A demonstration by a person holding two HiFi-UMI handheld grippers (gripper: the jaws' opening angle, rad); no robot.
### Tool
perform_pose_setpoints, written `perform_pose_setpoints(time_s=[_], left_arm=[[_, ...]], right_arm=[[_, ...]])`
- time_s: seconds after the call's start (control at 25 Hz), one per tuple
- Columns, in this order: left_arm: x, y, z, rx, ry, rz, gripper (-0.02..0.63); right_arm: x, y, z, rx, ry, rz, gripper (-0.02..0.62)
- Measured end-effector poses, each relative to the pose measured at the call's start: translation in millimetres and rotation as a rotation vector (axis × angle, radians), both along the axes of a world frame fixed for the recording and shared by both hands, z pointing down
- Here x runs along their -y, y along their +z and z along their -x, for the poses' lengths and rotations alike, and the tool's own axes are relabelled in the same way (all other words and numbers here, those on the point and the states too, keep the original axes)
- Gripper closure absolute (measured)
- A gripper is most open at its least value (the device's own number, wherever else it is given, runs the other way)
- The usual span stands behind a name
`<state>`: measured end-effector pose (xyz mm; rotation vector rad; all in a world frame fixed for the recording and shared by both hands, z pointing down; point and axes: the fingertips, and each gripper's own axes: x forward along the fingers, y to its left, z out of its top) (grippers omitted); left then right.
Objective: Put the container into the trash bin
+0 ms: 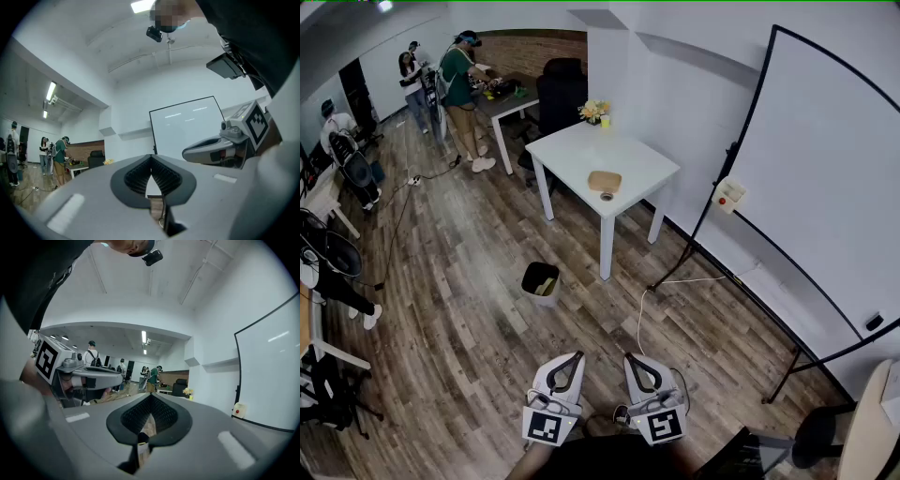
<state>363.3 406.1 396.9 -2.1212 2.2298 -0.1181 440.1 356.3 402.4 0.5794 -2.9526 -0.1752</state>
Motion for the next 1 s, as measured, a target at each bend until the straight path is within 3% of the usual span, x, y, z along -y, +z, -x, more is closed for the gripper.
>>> perform_pose_setpoints(time_s=[0.24,0.68,1.0], left_arm=[[21.1,-0.3,5.0,0.026,0.004,-0.009,0.604],[65.8,8.8,-18.1,0.020,-0.046,0.014,0.604],[99.8,23.5,24.7,-0.041,-0.031,0.024,0.604]], right_arm=[[15.7,2.5,7.4,0.003,-0.027,-0.028,0.581],[69.9,19.4,-4.5,0.002,-0.093,0.000,0.581],[110.0,31.8,44.2,-0.031,-0.074,0.002,0.581]])
